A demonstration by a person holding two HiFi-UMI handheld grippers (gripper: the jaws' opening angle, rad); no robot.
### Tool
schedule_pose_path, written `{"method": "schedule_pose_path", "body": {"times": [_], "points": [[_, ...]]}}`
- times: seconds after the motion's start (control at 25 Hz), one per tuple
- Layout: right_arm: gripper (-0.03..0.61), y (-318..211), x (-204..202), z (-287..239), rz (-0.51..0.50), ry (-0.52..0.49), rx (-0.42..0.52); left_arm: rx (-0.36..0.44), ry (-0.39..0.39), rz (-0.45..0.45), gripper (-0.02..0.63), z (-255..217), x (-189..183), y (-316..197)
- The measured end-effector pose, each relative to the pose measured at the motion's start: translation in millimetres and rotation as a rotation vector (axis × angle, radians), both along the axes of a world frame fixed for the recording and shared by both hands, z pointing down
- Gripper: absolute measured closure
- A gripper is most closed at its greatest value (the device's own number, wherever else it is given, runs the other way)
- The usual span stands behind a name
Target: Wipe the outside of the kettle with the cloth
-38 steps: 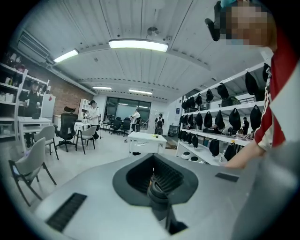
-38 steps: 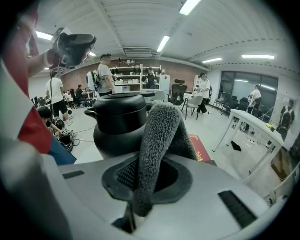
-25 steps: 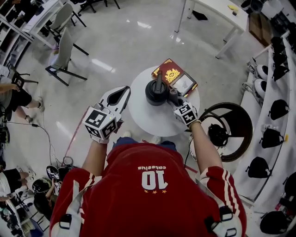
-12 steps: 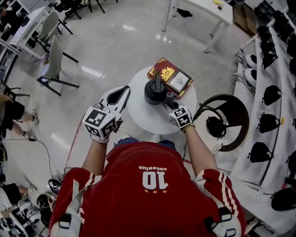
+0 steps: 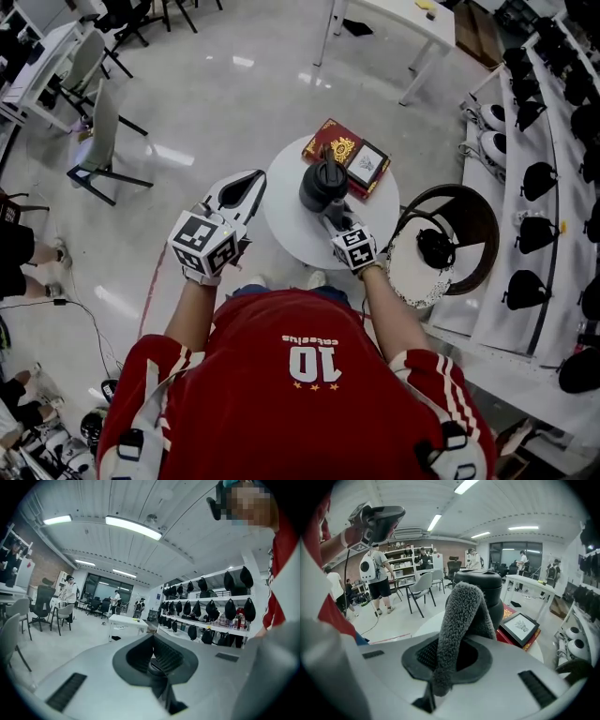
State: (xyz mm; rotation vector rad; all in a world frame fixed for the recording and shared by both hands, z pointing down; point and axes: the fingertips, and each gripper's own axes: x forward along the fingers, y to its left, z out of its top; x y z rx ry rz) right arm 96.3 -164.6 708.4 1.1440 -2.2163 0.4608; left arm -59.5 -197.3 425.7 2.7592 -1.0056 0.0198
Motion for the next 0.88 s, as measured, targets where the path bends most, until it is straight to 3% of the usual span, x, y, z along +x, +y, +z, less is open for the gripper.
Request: {"method": "schedule_pose_path", "body": {"times": [0.2, 0.32, 0.68, 0.88], "points": [[0.529, -4.3, -31.0, -3.9, 0.060, 0.006, 0.014, -0.004, 0.006, 0.030, 0.604, 1.4, -26.3, -1.1], [0.529, -6.3, -39.3, 2.7, 0.134, 0.012, -0.019, -0.003, 0.007, 0.047, 0.604, 3.3, -40.5, -1.8], [0.529, -25.9, -65.3, -7.4, 0.294, -0.025, 0.006, 0.005, 0.009, 0.075, 0.604, 1.4, -77.0, -5.6], [0.529, -38.5, -76.0, -11.0, 0.336, -0.030, 0.016, -0.002, 0.002, 0.086, 0.604, 4.7, -89.2, -12.4]]}}
